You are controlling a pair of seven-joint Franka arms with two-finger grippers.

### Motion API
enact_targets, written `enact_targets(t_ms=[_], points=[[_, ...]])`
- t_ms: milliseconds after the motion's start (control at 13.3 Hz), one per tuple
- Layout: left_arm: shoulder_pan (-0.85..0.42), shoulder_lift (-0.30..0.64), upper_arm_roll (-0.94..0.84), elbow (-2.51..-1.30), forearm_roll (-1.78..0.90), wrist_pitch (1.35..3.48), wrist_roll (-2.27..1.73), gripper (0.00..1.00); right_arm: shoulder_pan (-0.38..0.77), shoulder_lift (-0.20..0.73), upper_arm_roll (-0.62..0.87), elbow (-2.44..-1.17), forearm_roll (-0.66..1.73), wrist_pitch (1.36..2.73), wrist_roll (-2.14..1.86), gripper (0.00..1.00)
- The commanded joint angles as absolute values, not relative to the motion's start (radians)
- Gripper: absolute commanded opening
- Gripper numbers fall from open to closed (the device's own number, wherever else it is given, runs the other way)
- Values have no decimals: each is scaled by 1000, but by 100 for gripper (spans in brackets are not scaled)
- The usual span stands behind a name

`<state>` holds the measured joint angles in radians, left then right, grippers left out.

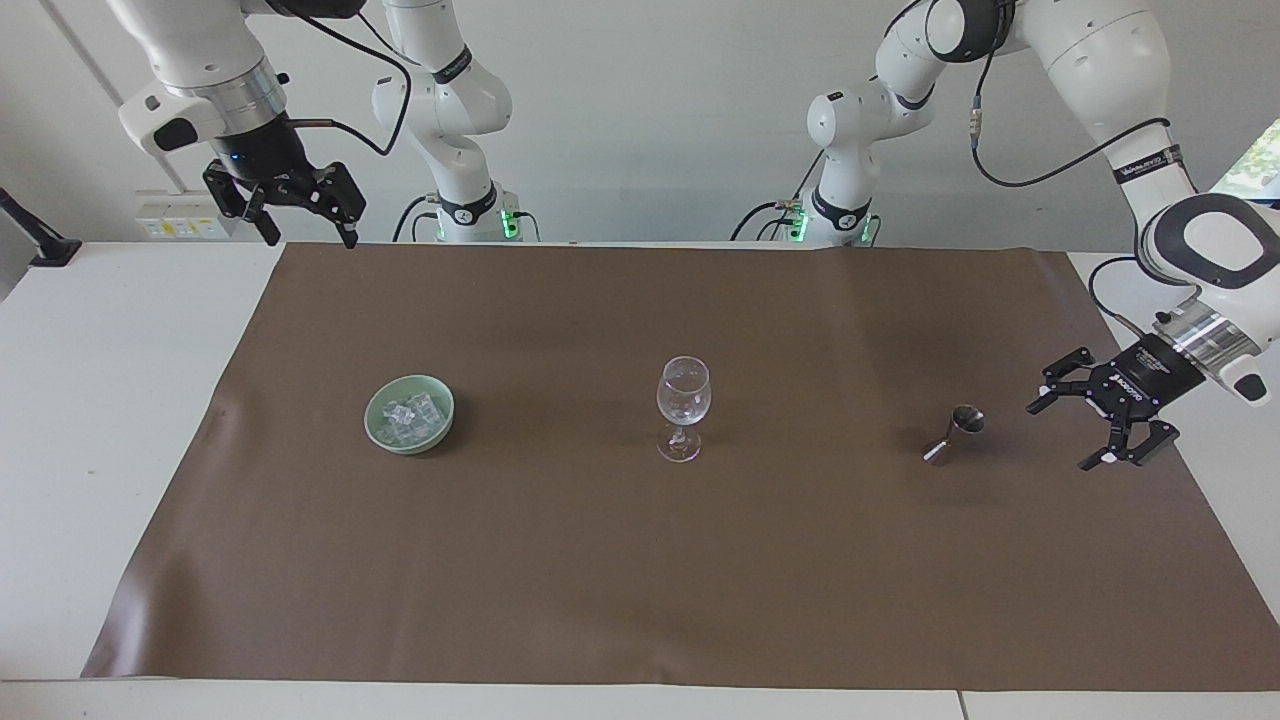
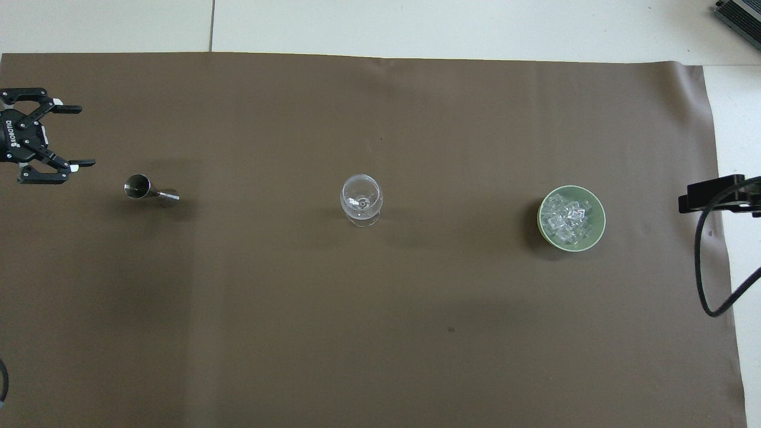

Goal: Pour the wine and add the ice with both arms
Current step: 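Move the left gripper toward the small silver jigger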

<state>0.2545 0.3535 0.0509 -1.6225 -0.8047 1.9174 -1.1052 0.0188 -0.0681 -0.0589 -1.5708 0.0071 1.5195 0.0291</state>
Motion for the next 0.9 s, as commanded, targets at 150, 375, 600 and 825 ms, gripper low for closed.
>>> enact_targets(t_ms=[150, 375, 600, 825], points=[[261, 416, 28, -1543, -847, 1878, -1147, 100, 9, -84, -57, -1588, 26, 1517, 11, 100], [264, 417, 23, -1546, -867, 1862, -1152, 100, 9, -84, -57, -1588, 26, 1519, 11, 100], [258, 417, 21, -1552, -877, 1856, -1152, 100, 9, -84, -57, -1588, 26, 1517, 11, 100], [265, 423, 21, -1552, -874, 1839, -1150, 100, 9, -84, -57, -1588, 26, 1517, 11, 100]])
